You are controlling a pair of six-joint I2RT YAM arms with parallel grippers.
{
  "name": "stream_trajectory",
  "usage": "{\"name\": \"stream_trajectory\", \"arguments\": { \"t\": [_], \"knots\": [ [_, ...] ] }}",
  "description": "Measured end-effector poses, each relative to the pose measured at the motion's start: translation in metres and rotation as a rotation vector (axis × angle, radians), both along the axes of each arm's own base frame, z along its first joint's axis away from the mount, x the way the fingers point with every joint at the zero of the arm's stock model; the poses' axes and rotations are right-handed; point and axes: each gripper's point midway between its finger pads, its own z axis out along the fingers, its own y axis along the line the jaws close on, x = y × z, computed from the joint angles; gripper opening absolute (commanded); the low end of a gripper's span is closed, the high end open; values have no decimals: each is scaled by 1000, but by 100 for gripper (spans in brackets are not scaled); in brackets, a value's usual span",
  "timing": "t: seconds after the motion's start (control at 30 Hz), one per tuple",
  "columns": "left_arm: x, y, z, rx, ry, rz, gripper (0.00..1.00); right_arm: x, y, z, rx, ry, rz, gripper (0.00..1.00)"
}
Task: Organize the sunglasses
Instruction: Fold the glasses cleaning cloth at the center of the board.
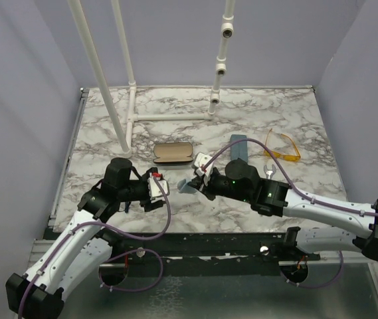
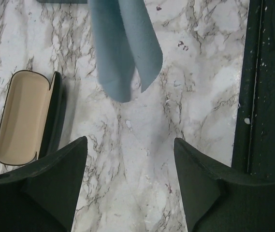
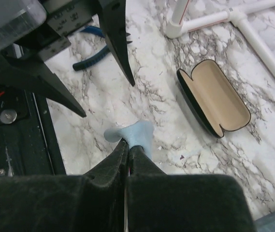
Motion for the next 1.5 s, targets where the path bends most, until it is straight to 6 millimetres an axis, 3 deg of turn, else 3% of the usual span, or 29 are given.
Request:
{"name": "stream_trajectory", "arguments": {
  "t": [0.13,0.37,0.57,0.8,0.87,1.03,1.2,1.37,1.5],
  "knots": [
    [0,-6,8,-55,31,17,71,0,6,29,13,1,10,0],
    [4,-13,28,-144,46,66,57,9,15,63,91,103,-89,1],
    [8,-20,56,-264,35,103,57,26,16,78,189,230,-246,1],
    [10,-25,61,-341,59,124,56,26,18,88,269,306,-276,1],
    [13,-27,65,-364,60,132,51,25,18,91,285,314,-277,0],
    [18,-31,82,-431,26,129,22,25,19,103,337,321,-275,1],
    [18,-33,90,-462,17,121,1,25,15,115,377,318,-275,0],
    [17,-34,90,-462,25,118,0,30,8,122,401,317,-289,1],
    [15,-33,86,-448,42,121,0,36,3,116,396,322,-314,1]
  ]
}}
